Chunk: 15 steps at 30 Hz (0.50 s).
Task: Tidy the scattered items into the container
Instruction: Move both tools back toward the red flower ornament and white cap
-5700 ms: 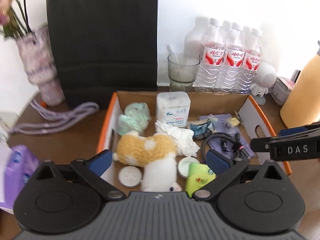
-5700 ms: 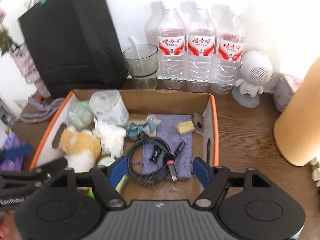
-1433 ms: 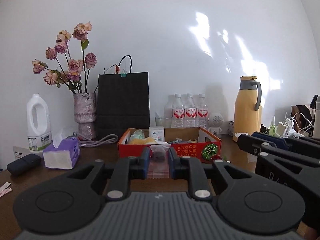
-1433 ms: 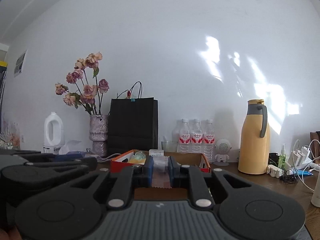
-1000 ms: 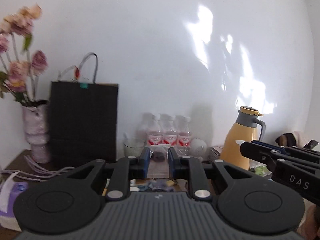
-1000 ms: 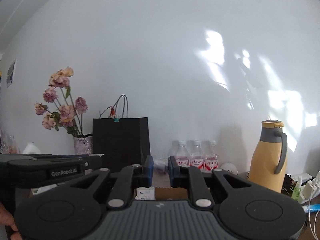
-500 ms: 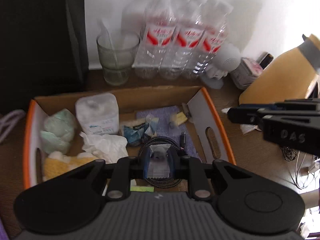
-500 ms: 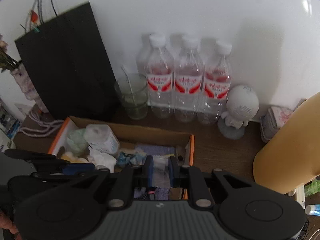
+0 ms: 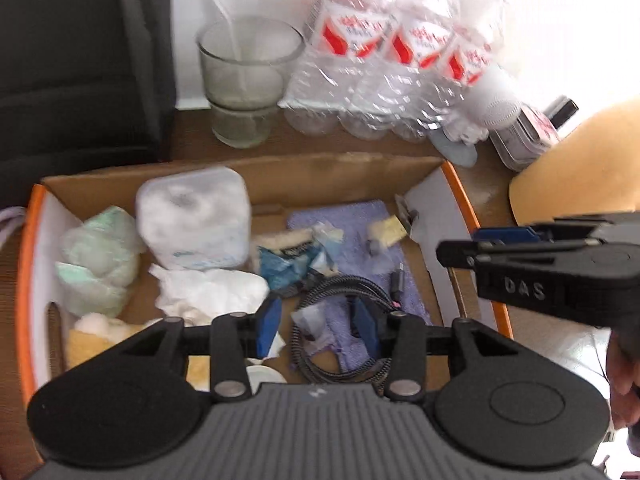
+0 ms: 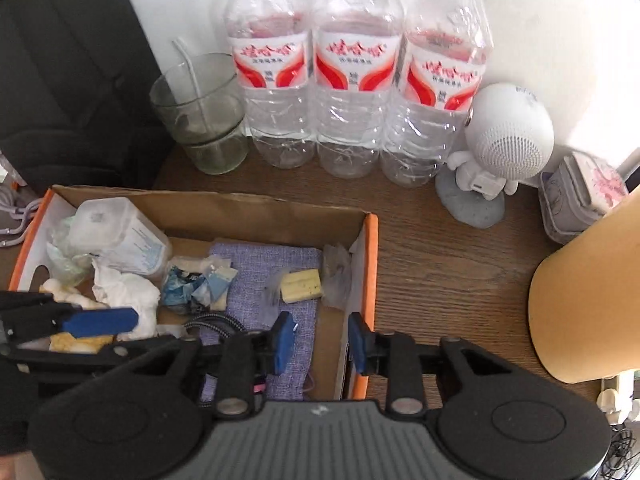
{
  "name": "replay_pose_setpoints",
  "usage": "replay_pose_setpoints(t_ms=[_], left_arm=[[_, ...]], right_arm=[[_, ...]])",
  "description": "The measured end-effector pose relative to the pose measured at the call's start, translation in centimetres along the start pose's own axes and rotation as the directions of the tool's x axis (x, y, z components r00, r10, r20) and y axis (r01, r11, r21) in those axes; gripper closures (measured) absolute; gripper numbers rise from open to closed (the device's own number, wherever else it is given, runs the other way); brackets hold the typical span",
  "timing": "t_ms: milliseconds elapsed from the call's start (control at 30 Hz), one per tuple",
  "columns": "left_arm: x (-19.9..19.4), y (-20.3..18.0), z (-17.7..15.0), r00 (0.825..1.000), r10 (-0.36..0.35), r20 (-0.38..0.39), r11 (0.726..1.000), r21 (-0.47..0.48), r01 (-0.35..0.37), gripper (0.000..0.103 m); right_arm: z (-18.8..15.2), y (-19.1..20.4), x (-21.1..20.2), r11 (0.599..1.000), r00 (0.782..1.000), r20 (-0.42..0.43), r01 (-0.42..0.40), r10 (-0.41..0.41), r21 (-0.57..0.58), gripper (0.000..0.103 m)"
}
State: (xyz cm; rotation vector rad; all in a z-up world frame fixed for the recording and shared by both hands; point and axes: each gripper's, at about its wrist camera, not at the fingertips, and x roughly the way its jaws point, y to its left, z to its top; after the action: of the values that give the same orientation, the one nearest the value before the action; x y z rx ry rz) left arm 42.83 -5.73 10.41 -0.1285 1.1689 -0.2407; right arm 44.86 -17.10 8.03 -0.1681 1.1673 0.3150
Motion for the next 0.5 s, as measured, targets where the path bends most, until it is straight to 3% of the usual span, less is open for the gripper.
replay_pose_setpoints(t_ms=[100, 267, 367, 433, 467, 500], left_arm=[[-1.6, 0.3, 0.2, 1.0, 0.027, 0.014, 1.0, -0.016, -0.027, 0.043], [-4.6, 0.7, -0.4, 0.997, 0.073, 0.033, 0.996, -0.052, -0.071, 0.032], [-7.3, 1.0, -1.4, 0.989, 0.085, 0.117, 0.993, -0.092, -0.075, 0.021], [-9.7, 0.8, -3.1, 0.955, 0.148, 0.256, 0.986, -0.113, -0.123, 0.016], [-10.8, 0.6, -4.4, 0.921, 0.183, 0.343, 0.982, -0.109, -0.154, 0.01], [-11.9, 0.5, -5.9, 0.872, 0.208, 0.443, 0.978, -0.1, -0.182, 0.004]], right_arm=[[0.0, 0.4, -1.7, 1.0, 1.0, 0.021, -0.012, 0.012, -0.002, 0.065], [-0.6, 1.2, -4.9, 1.0, 0.998, 0.053, -0.026, 0.026, 0.005, 0.055], [-1.6, 2.0, -6.8, 0.999, 0.997, 0.074, -0.039, 0.039, 0.002, 0.053], [-2.7, 2.5, -8.3, 0.998, 0.99, 0.125, -0.062, 0.061, 0.005, 0.05], [-3.5, 2.8, -9.2, 0.997, 0.982, 0.174, -0.079, 0.077, 0.005, 0.047], [-4.5, 3.2, -10.2, 0.996, 0.966, 0.242, -0.092, 0.089, 0.002, 0.042]])
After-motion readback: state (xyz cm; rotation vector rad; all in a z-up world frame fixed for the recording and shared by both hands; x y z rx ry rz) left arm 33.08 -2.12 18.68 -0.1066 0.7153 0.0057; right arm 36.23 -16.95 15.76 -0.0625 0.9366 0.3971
